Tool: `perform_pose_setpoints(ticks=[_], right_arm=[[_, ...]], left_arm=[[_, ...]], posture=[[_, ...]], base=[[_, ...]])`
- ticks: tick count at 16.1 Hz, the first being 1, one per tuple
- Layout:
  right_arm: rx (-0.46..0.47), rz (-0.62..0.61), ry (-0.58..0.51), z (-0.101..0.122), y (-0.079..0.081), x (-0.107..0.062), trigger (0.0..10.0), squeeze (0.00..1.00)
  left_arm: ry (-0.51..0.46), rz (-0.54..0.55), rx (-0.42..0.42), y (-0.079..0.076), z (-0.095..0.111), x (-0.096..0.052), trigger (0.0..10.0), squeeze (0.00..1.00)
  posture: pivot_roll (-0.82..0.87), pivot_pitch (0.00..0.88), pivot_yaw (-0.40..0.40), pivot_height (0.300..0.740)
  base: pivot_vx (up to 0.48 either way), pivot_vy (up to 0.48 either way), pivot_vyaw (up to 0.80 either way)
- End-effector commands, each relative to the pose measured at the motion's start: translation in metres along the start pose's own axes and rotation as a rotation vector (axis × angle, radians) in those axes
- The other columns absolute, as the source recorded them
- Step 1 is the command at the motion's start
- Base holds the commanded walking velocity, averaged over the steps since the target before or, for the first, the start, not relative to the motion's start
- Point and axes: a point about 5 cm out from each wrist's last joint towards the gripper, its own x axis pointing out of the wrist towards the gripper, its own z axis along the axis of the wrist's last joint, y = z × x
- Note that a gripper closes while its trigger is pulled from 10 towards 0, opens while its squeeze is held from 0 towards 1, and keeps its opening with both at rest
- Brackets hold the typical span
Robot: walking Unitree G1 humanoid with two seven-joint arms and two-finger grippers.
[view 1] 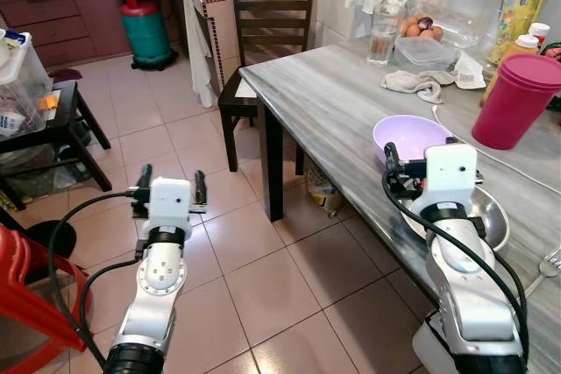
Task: Setting the table
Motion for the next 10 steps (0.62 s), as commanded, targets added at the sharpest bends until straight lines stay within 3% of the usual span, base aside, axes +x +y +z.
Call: perform_pose_setpoints(ticks=[1,6,10], right_arm=[[0.016,0.001,0.008,0.001,0.0,-0.004,10.0,0.0],[0.029,0.003,0.016,0.0,0.005,-0.008,10.0,0.0],[0.056,-0.004,0.039,-0.005,0.005,-0.005,10.0,0.0]], left_arm=[[-0.016,-0.007,0.01,0.003,0.006,0.003,10.0,0.0],[-0.006,0.001,0.011,0.006,0.004,-0.008,10.0,0.0],[0.005,0.013,-0.007,0.009,0.007,-0.006,10.0,0.0]], posture=[[-0.24,0.0,0.039,0.74],[-0.21,0.0,0.043,0.74],[-0.19,0.0,0.046,0.74]], base=[[0.0,0.0,0.0],[0.0,0.0,0.0],[0.0,0.0,0.0]])
